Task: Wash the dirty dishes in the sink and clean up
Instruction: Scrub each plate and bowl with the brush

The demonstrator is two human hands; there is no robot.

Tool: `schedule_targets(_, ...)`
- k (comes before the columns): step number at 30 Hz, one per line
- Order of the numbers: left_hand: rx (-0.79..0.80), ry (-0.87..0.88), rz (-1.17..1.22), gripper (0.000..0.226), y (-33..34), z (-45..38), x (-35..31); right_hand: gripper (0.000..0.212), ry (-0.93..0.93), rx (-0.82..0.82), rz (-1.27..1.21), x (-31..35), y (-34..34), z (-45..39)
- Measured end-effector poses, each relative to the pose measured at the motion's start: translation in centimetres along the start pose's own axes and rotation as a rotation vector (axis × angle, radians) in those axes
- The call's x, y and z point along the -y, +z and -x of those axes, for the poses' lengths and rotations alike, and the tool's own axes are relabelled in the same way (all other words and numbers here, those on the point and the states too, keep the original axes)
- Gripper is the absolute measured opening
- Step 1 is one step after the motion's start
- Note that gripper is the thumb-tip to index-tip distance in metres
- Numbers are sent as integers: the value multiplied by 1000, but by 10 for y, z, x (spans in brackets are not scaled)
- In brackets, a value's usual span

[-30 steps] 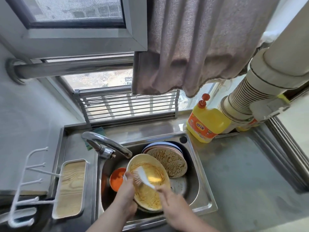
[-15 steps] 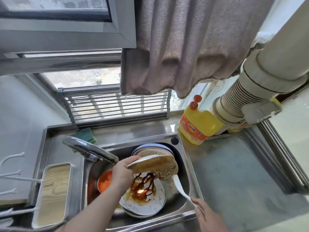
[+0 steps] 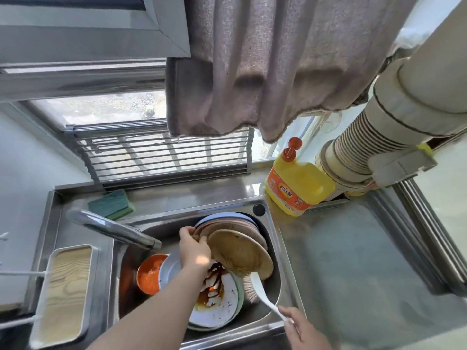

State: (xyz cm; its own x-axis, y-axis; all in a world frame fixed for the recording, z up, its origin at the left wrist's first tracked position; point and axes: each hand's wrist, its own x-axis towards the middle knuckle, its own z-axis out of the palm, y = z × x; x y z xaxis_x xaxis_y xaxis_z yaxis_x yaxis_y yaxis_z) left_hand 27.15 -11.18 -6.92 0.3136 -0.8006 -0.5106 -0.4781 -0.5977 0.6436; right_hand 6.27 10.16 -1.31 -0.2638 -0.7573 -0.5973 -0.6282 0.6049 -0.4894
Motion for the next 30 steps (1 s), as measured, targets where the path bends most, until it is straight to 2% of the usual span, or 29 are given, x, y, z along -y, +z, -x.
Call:
schedule_targets(2,6,0,-179,34,-18,-10,13,43,45,22,-43,12,-4,0)
schedule_targets(4,70,25,-531,45,-40,-20,39,33,59,58,-101,20,-5,-1)
schedule_targets(6,166,20,-783,53,-56,-26,61,29,62,86,-126,22,-2,-5)
schedule_targets(8,250,-12,-834,57,-63,-28,74,29,65,103,-114,23,3,-7)
schedule_targets(10,275,-20,-869,51,-64,-26,72,31,67,108,-93,21,9,-6)
schedule_targets(12,246,-38,-931,44,-62,-22,64,41,71,91,-104,18,12,-6)
schedule_targets(14,219,-81,-1007,49,-64,-16,55,52,70,89,-91,19,8,-4)
schedule_targets(16,207,-68,-1075,55,-64,-13,50,45,86,99,-83,23,2,0)
schedule_targets(18,218,-50,-1052,50,-64,-11,45,34,89,97,-93,24,-3,3)
schedule_targets(21,278,-119,-669,30,-60,-9,36,25,104,75,-133,21,-6,1)
schedule_targets(23,335,-221,-419,28,-62,-4,31,26,101,71,-162,21,-8,-2)
schedule_targets(25,375,-262,-335,37,-69,1,31,26,93,85,-180,24,-10,-5)
schedule_targets(28,361,-251,-326,67,-91,8,38,25,87,130,-213,29,-8,-10)
schedule_targets(30,420,-272,-221,68,-111,16,39,23,82,155,-232,35,-7,-12)
